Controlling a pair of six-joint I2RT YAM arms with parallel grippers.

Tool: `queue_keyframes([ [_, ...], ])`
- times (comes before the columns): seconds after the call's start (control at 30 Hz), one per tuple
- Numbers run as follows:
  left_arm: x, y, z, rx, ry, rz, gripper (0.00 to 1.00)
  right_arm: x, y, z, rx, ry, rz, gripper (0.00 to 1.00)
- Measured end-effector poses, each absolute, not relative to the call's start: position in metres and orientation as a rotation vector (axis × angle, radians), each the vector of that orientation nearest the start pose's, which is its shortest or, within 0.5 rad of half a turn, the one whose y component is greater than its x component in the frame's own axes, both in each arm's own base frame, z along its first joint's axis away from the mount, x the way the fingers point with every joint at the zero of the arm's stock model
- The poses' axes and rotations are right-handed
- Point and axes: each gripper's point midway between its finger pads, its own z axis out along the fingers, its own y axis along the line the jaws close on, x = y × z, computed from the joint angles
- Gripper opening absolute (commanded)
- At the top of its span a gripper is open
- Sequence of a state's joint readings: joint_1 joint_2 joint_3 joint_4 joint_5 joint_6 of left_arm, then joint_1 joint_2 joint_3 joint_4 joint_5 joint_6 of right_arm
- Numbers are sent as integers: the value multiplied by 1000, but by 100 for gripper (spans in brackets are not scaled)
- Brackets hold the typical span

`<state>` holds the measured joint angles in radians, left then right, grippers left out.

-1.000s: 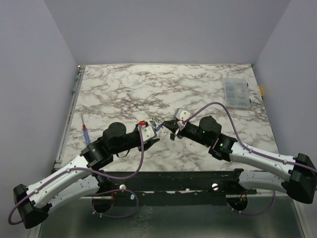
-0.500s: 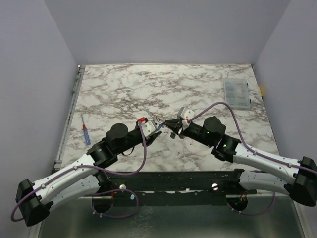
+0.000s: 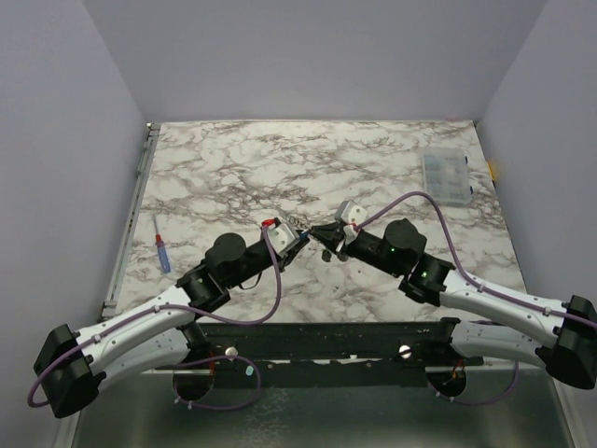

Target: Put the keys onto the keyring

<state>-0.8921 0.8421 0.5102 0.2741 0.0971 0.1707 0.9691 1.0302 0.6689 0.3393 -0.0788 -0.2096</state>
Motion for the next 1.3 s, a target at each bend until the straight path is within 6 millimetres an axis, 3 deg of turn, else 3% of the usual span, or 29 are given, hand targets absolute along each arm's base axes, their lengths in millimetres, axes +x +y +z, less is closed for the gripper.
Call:
queue_keyframes([
  [0.13, 209, -276, 233, 890, 1386, -644, 21, 212, 318, 266, -954, 1313, 652, 1],
  [0.17, 209, -277, 233, 883, 1383, -649, 17, 212, 318, 266, -953, 1312, 653, 1],
  [0.23, 211, -278, 231, 866, 1385, -659, 0, 212, 318, 267, -953, 1311, 653, 1],
  [0.4, 213, -279, 228, 834, 1391, -667, 0, 212, 318, 267, -951, 1312, 654, 1],
  [0.43, 213, -278, 230, 828, 1390, -668, 0, 212, 318, 267, -949, 1312, 655, 8],
  [0.5, 213, -277, 230, 820, 1397, -667, 0, 213, 318, 267, -940, 1318, 658, 33],
  [0.6, 213, -274, 236, 807, 1429, -667, 0, 216, 320, 261, -932, 1344, 658, 53],
  [0.83, 217, -262, 253, 777, 1582, -616, 0, 223, 325, 258, -923, 1389, 647, 67],
  [1.0, 217, -254, 266, 792, 1660, -567, 0, 219, 319, 258, -921, 1407, 648, 69],
  [1.1, 223, -248, 255, 829, 1755, -484, 0, 219, 311, 265, -895, 1404, 634, 71],
  [1.3, 248, -236, 209, 849, 1968, -331, 0, 224, 292, 273, -798, 1431, 584, 74],
])
